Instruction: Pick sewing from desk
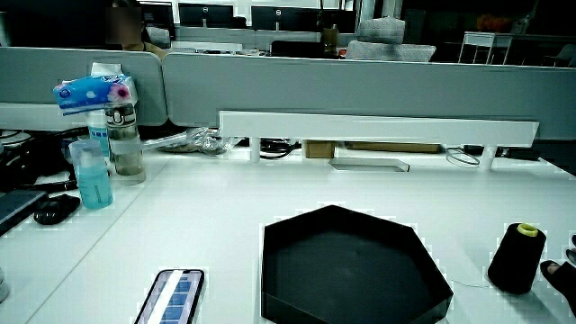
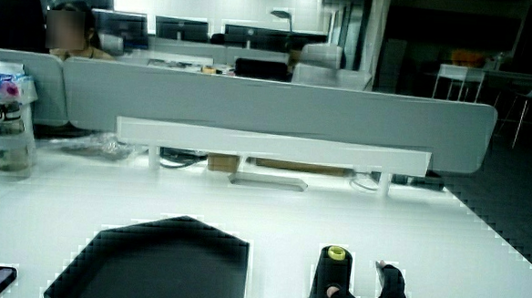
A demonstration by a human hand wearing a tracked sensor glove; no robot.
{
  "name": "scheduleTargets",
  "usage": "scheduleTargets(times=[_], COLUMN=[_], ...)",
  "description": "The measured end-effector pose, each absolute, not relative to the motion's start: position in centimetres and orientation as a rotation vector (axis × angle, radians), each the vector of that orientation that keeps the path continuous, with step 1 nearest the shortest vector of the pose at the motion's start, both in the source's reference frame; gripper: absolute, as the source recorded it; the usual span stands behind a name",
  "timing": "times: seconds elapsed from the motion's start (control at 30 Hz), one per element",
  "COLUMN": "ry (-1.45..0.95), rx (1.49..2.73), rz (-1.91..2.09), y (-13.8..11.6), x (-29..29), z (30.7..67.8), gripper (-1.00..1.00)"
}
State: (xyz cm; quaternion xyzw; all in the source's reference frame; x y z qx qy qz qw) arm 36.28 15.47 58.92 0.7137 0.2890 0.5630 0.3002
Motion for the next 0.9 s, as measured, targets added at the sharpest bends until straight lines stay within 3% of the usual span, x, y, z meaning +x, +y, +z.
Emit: scheduleTargets(times=[0.17, 0.2, 0.27, 0.3, 0.37, 0.5, 0.83, 0.9], ry=[0.748, 0.752, 0.749, 0.790, 0.838, 0.861, 0.840, 0.803], rx=[1.897, 2.020, 1.952, 2.047, 2.083, 2.160, 2.148, 2.165], rz=[1.480, 1.382, 1.449, 1.376, 1.353, 1.298, 1.337, 1.379], y=[14.0, 14.2, 13.7, 13.3, 13.4, 13.1, 12.9, 12.4], x=[35.2, 35.8, 34.7, 33.6, 33.8, 33.4, 33.0, 32.6], z=[60.0, 61.5, 60.7, 59.0, 59.3, 59.1, 58.7, 58.1], gripper=[0.00, 0.00, 0.00, 0.00, 0.00, 0.29, 1.00, 1.00])
